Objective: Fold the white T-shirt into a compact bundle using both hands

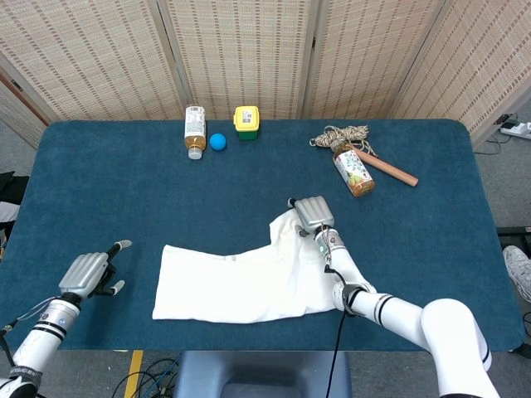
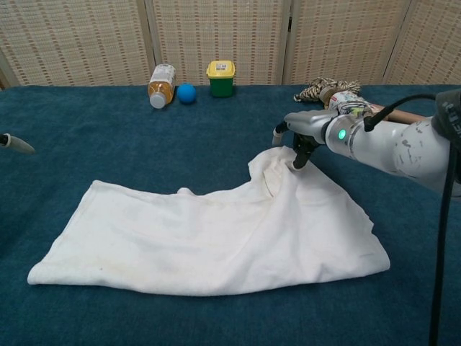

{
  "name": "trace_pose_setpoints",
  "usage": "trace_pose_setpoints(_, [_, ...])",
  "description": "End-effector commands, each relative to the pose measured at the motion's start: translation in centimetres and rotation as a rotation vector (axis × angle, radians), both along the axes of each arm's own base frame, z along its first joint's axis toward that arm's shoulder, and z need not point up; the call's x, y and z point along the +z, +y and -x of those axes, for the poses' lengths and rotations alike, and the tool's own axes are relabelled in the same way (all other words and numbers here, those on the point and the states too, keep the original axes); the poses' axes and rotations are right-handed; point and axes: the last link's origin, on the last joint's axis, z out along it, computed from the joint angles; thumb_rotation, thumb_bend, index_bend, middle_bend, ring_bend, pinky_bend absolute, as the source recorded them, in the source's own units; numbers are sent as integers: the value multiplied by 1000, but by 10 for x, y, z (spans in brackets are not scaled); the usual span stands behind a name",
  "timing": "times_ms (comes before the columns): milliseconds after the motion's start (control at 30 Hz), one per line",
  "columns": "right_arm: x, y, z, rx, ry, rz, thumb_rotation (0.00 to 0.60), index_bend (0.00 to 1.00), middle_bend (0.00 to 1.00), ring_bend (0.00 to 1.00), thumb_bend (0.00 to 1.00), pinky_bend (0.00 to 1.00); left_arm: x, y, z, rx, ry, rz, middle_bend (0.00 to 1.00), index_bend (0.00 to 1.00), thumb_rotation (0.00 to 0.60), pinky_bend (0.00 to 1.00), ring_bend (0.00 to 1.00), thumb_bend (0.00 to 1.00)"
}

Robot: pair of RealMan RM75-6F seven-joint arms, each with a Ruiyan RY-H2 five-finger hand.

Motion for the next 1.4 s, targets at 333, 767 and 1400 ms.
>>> trace_pose_setpoints(333, [3,7,8,15,24,2,600,485,860,972,415,986,0,0,-3,-7,-11,-2,939,155,600,973,861,351])
trace_pose_setpoints(767, [25,43,22,99,-97,52,600,642,901,972,519,986,-1,-3,-5,-13,-18,0,939,154,600,973,861,351])
trace_pose_setpoints(1400, [48,149,52,239,-132,60,600,654,909,972,552,986,-1,-7,-6,-21,-25,17,939,150,600,973,860,351])
